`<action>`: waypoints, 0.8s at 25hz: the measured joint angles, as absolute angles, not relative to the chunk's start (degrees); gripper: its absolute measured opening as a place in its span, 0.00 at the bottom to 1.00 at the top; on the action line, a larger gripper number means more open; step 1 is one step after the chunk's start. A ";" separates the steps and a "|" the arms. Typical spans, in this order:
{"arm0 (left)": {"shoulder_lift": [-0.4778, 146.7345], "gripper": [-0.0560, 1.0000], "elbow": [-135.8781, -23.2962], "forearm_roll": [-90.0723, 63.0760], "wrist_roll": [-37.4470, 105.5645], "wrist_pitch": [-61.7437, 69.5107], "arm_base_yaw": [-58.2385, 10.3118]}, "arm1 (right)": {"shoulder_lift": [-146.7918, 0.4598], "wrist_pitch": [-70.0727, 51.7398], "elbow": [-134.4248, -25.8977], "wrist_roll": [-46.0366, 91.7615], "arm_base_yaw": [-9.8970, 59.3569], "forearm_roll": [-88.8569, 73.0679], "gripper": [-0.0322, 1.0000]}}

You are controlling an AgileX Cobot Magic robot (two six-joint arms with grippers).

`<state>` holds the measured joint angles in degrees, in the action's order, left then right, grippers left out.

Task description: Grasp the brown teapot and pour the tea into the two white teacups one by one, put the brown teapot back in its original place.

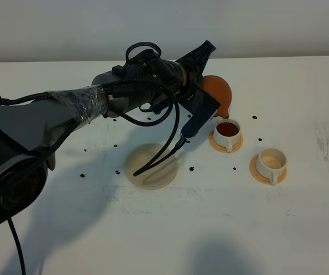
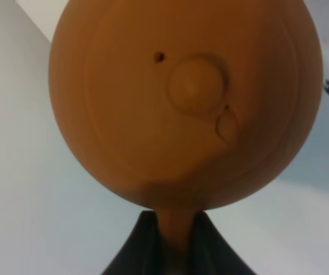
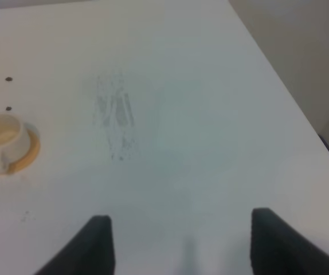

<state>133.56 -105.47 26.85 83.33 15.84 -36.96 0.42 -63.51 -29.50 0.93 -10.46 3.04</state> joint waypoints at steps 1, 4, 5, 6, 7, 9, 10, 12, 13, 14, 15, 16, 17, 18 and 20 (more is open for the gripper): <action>133.56 0.14 -105.47 26.79 82.73 16.24 -36.96 | 0.42 -63.51 -29.50 0.93 -10.46 3.04 0.53; 133.56 0.14 -105.47 26.54 81.39 17.14 -36.96 | 0.42 -63.51 -29.50 0.93 -10.46 3.04 0.53; 133.56 0.14 -105.47 26.23 80.82 17.54 -36.96 | 0.42 -63.51 -29.50 0.93 -10.46 3.04 0.53; 133.47 0.14 -105.47 25.38 80.42 18.07 -36.96 | 0.42 -63.51 -29.50 0.93 -10.46 3.04 0.53; 133.28 0.14 -105.47 24.70 80.28 18.57 -36.90 | 0.42 -63.51 -29.50 0.93 -10.46 3.04 0.53; 132.54 0.14 -105.47 22.48 79.91 19.80 -36.81 | 0.42 -63.51 -29.50 0.93 -10.46 3.04 0.53; 132.15 0.14 -105.47 21.66 79.79 20.52 -36.73 | 0.42 -63.51 -29.50 0.93 -10.46 3.04 0.53; 131.21 0.14 -105.47 19.83 79.10 22.23 -36.48 | 0.42 -63.51 -29.50 0.93 -10.46 3.04 0.53; 130.74 0.14 -105.47 19.02 78.24 23.04 -36.27 | 0.42 -63.51 -29.50 0.93 -10.46 3.04 0.53; 130.38 0.14 -105.47 18.11 76.83 23.74 -35.97 | 0.42 -63.51 -29.50 0.93 -10.46 3.04 0.53; 130.09 0.14 -105.47 17.34 75.30 24.72 -35.76 | 0.42 -63.51 -29.50 0.93 -10.46 3.04 0.53; 129.69 0.14 -105.47 16.54 73.20 25.72 -35.54 | 0.42 -63.51 -29.50 0.93 -10.46 3.04 0.53; 129.51 0.14 -105.47 15.91 70.91 26.80 -35.32 | 0.42 -63.51 -29.50 0.93 -10.46 3.04 0.53; 129.17 0.14 -105.47 15.61 69.02 27.66 -35.16 | 0.42 -63.51 -29.50 0.93 -10.46 3.04 0.53; 128.10 0.14 -105.47 15.33 64.34 29.55 -34.87 | 0.42 -63.51 -29.50 0.93 -10.46 3.04 0.53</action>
